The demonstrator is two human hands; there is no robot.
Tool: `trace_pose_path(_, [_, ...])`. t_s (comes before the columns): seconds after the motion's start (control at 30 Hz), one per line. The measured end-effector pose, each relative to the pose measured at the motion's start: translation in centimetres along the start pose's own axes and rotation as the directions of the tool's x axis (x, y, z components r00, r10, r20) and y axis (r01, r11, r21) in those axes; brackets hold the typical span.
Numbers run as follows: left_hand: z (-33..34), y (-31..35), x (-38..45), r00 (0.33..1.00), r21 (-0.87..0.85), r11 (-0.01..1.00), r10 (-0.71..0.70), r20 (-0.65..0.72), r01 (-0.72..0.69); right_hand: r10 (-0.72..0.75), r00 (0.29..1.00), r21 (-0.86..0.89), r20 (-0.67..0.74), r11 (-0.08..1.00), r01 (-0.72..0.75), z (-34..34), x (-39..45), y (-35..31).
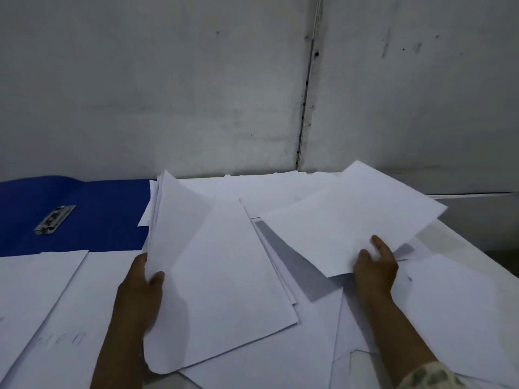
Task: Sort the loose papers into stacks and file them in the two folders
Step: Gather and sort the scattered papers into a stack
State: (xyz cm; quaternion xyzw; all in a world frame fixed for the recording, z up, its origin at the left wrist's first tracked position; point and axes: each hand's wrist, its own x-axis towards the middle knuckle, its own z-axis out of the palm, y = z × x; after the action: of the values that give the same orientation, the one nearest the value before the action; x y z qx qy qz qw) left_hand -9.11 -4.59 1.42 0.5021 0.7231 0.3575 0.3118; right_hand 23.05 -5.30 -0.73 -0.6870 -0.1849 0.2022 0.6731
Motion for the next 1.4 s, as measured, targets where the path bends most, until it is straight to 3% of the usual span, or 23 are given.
trace_pose_path(0.17, [-0.3,-0.1,0.1,1.0,-0.008,1.0,-0.001,0.004,0.001,0.041,0.999,0.072,-0.01,0.997,-0.04,-0.2,0.4,0.0])
trace_pose_path(0.3, [-0.1,-0.2,0.3,0.999,-0.011,1.0,-0.013,0.03,0.013,-0.038,0.98,-0.044,0.194,0.998,0.048,-0.3,-0.4,-0.7])
trace_pose_path(0.4, [0.0,-0.2,0.2,0.998,-0.022,1.0,-0.008,0.055,0.009,-0.01,0.931,-0.099,0.366,0.994,0.05,0.0,-1.6,-1.5])
trace_pose_path(0.53, [-0.1,-0.1,0.0,0.997,-0.05,0.999,-0.017,0.069,0.02,0.03,0.868,-0.25,0.495,0.962,0.109,0.7,-2.4,-1.6])
trace_pose_path(0.8, [0.2,0.0,-0.1,0.996,-0.041,0.999,-0.017,0.092,0.021,-0.095,0.788,-0.516,0.608,0.707,0.483,2.5,-3.4,-1.2])
trace_pose_path(1.0, [0.7,0.8,-0.7,0.99,-0.094,0.995,-0.001,0.138,0.014,-0.143,0.78,-0.586,0.609,0.582,0.565,5.1,-5.7,-1.5])
trace_pose_path(1.2, [0.7,0.8,-0.9,0.988,-0.07,0.997,0.049,0.149,-0.039,-0.206,0.636,-0.481,0.744,0.497,0.723,6.6,-7.2,-0.4])
trace_pose_path(1.33, [0.6,0.6,-1.2,0.994,-0.046,0.997,0.062,0.086,-0.058,-0.179,0.682,-0.559,0.709,0.447,0.699,5.7,-6.3,-0.6])
trace_pose_path(1.4, [0.3,0.8,-1.3,0.997,-0.036,0.997,0.063,0.046,-0.061,-0.11,0.669,-0.586,0.735,0.394,0.708,4.8,-5.7,-0.9])
